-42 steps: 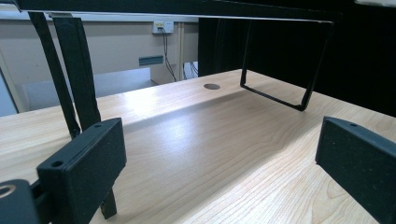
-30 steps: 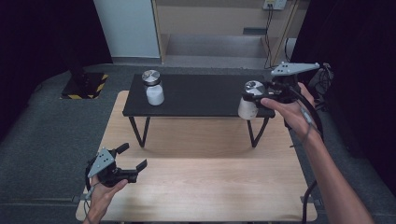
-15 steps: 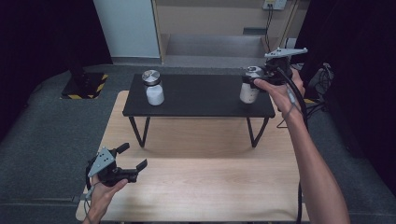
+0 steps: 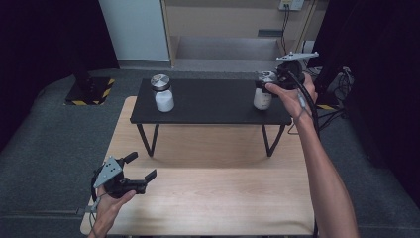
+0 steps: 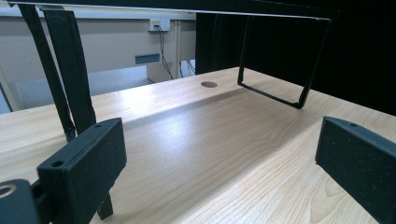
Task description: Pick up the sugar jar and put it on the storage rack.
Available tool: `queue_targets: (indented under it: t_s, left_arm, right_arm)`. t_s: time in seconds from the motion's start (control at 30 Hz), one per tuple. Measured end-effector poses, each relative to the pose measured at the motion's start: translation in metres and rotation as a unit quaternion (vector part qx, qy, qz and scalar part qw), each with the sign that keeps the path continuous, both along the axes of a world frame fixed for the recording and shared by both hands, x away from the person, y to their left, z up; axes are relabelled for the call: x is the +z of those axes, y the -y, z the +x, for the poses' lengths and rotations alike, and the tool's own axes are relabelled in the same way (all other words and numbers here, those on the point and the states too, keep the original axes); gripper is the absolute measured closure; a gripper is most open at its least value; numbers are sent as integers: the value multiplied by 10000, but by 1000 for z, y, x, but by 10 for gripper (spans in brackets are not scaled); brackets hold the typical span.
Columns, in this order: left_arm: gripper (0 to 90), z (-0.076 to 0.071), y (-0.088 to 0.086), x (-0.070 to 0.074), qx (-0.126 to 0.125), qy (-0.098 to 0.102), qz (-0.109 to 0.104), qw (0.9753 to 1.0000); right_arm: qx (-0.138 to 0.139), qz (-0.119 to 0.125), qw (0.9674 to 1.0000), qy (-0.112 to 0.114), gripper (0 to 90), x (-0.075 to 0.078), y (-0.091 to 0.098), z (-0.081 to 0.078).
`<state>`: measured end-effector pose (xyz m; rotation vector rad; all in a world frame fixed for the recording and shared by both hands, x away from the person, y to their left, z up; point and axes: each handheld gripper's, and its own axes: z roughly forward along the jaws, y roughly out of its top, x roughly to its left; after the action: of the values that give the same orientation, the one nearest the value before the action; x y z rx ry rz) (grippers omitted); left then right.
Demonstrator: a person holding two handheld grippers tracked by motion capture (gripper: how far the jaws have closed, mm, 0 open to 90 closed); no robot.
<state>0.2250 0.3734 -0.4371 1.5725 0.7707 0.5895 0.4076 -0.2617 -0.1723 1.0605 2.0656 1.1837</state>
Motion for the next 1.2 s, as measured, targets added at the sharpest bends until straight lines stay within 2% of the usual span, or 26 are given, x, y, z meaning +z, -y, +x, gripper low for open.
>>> queue_targets:
  t_s: [0.47, 0.7, 0.73, 0.8, 0.83, 0.97, 1.2]
  left_arm:
    - [8, 0, -1, -1, -14, 5, -18, 10000]
    - [9, 1, 0, -1, -33, 2, 1, 10000]
    - [9, 1, 0, -1, -25, -1, -7, 10000]
    - [9, 1, 1, -1, -23, -2, 8, 10000]
    - [9, 1, 1, -1, -22, -3, 13, 10000]
    - [9, 1, 1, -1, -27, -2, 13, 10000]
    - [9, 2, 1, 0, -48, -9, 30, 10000]
  right_arm:
    - [85, -46, 9998, -156, 346, -6, -7, 12]
    - [37, 176, 9997, -135, 339, -14, 0, 11]
    - [59, 220, 9997, -110, 301, -16, 2, 10]
    - [7, 489, 9987, -164, 219, -18, 6, 9]
    - [-23, 454, 9989, -136, 184, -17, 6, 7]
    - [16, 653, 9978, -123, 129, -14, 15, 0]
    - [224, 480, 9986, 36, 112, 2, 27, -16]
